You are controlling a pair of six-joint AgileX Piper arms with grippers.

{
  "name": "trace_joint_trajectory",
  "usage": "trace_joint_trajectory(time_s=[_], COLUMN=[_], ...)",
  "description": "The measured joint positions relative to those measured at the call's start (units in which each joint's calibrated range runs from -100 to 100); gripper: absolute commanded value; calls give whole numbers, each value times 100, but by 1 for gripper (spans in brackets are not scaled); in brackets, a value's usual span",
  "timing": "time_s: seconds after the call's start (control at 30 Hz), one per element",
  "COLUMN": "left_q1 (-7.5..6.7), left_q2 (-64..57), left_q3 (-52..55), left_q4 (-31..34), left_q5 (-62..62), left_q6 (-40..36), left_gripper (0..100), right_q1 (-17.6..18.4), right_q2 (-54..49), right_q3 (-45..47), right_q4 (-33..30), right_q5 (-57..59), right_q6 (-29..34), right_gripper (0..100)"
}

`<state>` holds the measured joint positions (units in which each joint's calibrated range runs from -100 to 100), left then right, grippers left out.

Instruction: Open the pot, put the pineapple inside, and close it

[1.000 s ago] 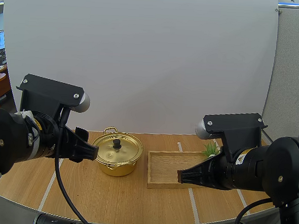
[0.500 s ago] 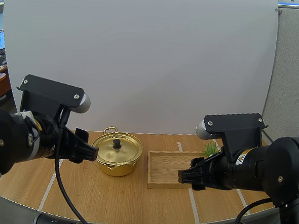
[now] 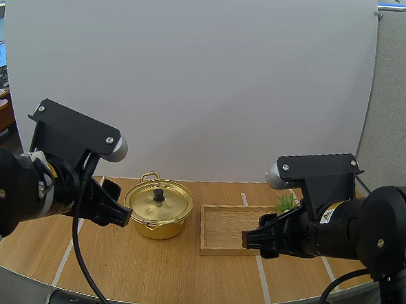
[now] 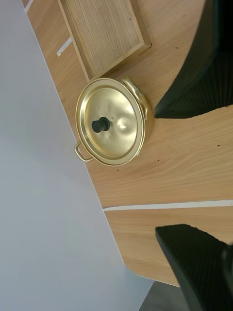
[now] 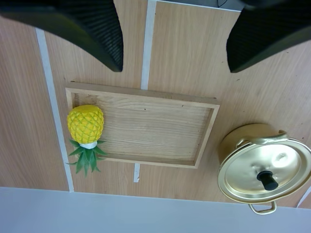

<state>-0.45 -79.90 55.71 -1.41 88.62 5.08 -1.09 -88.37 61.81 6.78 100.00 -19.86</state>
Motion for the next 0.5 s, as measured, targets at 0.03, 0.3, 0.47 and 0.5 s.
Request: trace_joint_trajectory(time_s=[0.03,0.3,0.47,0.5], left_q1=[0,0,0,0], left_q2=[0,211,979,1204], left_q3=[0,0,-70,-116], left_q4=[0,-585,-873,-903], left_q5=[0,0,0,15], left_q6=[83,1038,1485,1560], left_gripper=[100,100,100,100], right_q1=[0,0,0,0], right_q2=[0,0,0,0], right_q3=[0,0,0,0], right_q4=[0,0,0,0], right_q5=[0,0,0,0], right_q6=[0,0,0,0], right_gripper=[100,100,100,100])
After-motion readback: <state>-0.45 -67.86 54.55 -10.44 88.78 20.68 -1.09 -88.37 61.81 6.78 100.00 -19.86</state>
